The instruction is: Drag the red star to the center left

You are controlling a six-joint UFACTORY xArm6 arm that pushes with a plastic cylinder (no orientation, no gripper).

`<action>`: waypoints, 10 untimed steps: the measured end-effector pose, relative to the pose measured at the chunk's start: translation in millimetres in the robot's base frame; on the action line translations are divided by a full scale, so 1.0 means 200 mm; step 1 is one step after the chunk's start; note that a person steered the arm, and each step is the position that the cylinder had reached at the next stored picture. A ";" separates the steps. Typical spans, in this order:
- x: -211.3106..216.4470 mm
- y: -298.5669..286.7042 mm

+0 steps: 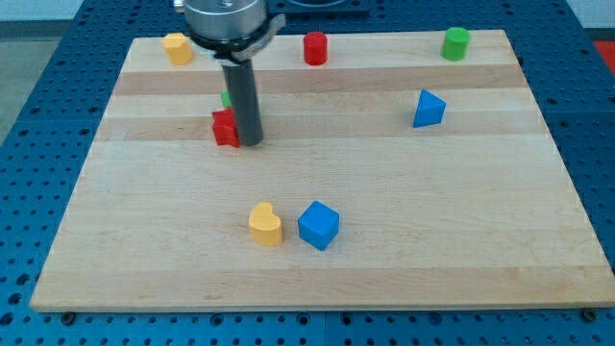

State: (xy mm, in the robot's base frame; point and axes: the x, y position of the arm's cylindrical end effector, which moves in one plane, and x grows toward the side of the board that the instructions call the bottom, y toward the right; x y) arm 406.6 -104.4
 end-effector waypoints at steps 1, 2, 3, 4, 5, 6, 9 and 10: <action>0.00 -0.08; 0.00 -0.07; 0.00 -0.03; -0.01 0.04; -0.06 0.07; -0.15 0.07; -0.08 -0.27; -0.07 -0.34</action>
State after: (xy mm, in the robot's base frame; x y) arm 392.8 -173.1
